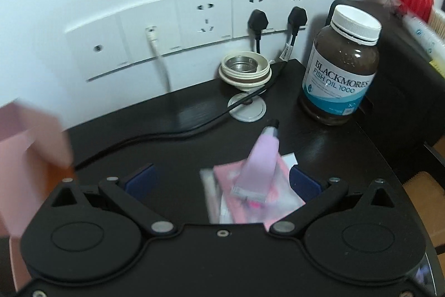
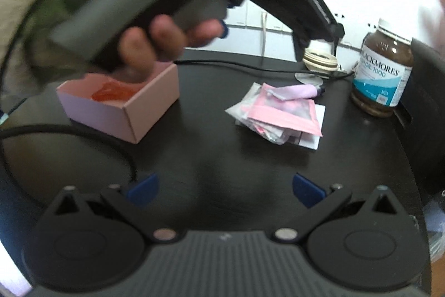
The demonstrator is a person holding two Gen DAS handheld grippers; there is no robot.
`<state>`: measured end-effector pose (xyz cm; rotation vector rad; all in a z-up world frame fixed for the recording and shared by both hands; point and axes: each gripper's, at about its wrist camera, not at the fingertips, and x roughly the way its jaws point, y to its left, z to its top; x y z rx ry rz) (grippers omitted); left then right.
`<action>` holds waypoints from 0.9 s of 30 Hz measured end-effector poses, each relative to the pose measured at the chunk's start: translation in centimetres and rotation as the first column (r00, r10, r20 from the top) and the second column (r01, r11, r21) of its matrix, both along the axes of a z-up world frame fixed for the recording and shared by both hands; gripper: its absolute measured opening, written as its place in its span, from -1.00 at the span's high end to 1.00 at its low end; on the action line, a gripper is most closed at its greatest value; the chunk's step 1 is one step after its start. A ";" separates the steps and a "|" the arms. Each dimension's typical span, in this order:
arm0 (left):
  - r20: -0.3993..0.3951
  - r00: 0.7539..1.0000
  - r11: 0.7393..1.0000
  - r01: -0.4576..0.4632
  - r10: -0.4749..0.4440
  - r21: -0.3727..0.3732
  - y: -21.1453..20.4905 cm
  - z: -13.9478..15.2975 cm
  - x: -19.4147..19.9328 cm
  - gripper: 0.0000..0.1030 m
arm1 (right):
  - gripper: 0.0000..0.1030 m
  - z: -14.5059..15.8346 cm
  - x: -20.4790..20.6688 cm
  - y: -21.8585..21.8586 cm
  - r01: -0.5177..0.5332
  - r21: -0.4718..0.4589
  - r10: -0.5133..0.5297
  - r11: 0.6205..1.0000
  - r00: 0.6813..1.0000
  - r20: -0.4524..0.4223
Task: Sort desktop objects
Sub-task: 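Move the left tool to the lavender tube and close on it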
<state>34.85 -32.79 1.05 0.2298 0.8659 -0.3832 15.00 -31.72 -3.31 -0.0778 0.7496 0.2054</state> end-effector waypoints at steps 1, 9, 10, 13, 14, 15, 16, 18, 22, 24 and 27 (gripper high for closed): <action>-0.001 1.000 1.000 0.006 -0.006 0.002 -0.4 -0.4 0.6 -0.96 | -0.99 -0.1 0.2 -0.2 0.005 0.008 -0.005 1.000 1.000 -0.002; -0.013 0.996 0.994 0.085 -0.084 0.069 -4.4 -3.5 2.9 -0.85 | -0.99 -0.7 1.6 -0.9 0.010 0.034 -0.010 0.999 1.000 -0.010; -0.013 0.996 0.993 0.090 -0.089 0.078 -4.9 -3.8 3.1 -0.83 | -0.99 -0.8 1.8 -0.9 0.010 0.035 -0.010 0.999 1.000 -0.012; -0.034 0.994 0.991 0.103 -0.100 0.088 -5.6 -4.7 3.7 -0.73 | -0.99 -0.9 2.1 -1.1 0.013 0.040 -0.012 0.999 1.000 -0.014; -0.040 0.994 0.990 0.104 -0.100 0.092 -5.7 -4.9 3.9 -0.68 | -0.99 -0.8 2.2 -1.1 0.014 0.046 -0.013 0.999 1.000 -0.015; -0.046 0.994 0.990 0.103 -0.098 0.097 -5.8 -5.2 4.1 -0.61 | -0.99 -0.8 2.2 -1.2 0.015 0.052 -0.014 0.999 1.000 -0.016; -0.052 0.994 0.990 0.102 -0.097 0.098 -5.9 -5.4 4.3 -0.57 | -0.99 -0.9 2.3 -1.3 0.017 0.059 -0.016 0.998 1.000 -0.017; -0.059 0.994 0.990 0.100 -0.095 0.100 -6.1 -5.7 4.5 -0.53 | -0.99 -0.9 2.3 -1.5 0.020 0.063 -0.019 0.998 1.000 -0.015; -0.062 0.993 0.987 0.110 -0.103 0.117 -6.5 -6.2 4.7 -0.35 | -0.99 -1.1 2.3 -2.0 0.030 0.070 -0.029 0.997 0.999 -0.016; -0.063 0.993 0.986 0.105 -0.098 0.127 -6.7 -6.5 4.8 -0.29 | -0.99 -1.1 2.3 -2.1 0.035 0.076 -0.033 0.997 0.999 -0.017; -0.074 0.992 0.986 0.109 -0.100 0.126 -6.7 -6.8 5.1 -0.14 | -0.99 -1.1 2.3 -2.2 0.037 0.080 -0.036 0.996 0.999 -0.019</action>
